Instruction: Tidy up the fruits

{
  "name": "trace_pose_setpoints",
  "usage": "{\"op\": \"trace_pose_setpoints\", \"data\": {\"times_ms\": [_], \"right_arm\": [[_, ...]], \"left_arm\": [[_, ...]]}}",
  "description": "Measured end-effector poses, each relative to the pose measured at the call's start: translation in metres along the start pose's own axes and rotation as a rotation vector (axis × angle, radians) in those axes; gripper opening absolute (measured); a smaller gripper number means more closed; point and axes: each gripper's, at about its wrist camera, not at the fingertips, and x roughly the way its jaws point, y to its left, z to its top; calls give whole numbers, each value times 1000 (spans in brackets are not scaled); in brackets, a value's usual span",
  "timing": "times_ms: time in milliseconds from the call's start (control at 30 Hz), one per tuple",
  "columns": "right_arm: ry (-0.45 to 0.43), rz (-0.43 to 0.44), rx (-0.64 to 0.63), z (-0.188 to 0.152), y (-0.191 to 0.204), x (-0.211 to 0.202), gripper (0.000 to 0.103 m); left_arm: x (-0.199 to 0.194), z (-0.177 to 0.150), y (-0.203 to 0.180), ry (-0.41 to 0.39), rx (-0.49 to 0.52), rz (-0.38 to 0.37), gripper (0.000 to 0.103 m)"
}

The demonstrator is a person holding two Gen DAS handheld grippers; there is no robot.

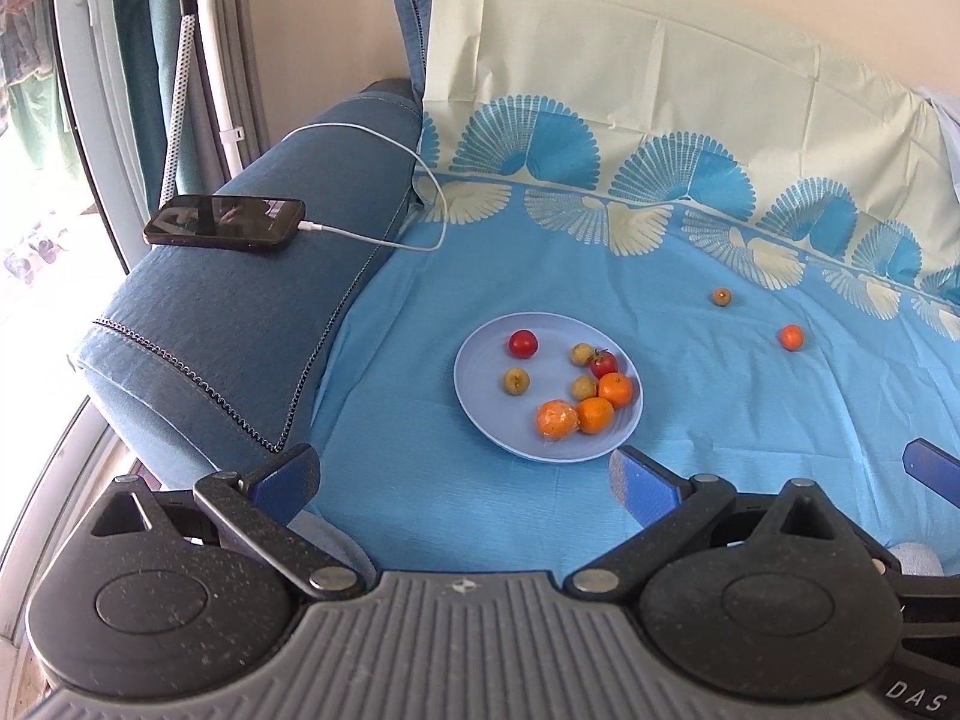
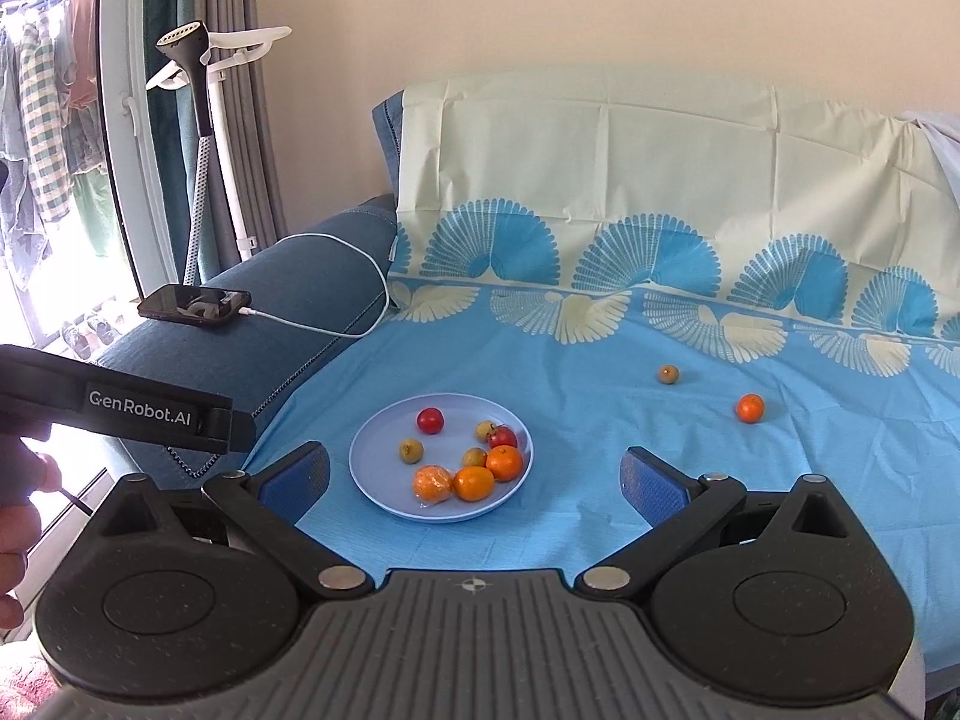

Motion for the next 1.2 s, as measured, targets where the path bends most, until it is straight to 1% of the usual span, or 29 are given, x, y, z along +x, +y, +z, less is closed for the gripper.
{"op": "trace_pose_setpoints", "data": {"times_ms": [100,467,633,933,1200], "right_arm": [[1,2,-4,0,1,0,102],[14,6,6,0,-2,4,102],[22,9,16,-2,-4,7,102],[52,5,41,-3,-13,22,102],[87,-13,81,-5,-30,41,102]], "left_arm": [[1,-1,0,13,6,4,103],[5,-1,-3,18,20,4,103],[10,-1,-6,38,25,-15,103],[31,4,-16,82,55,3,103],[58,14,-34,131,81,4,103]]}}
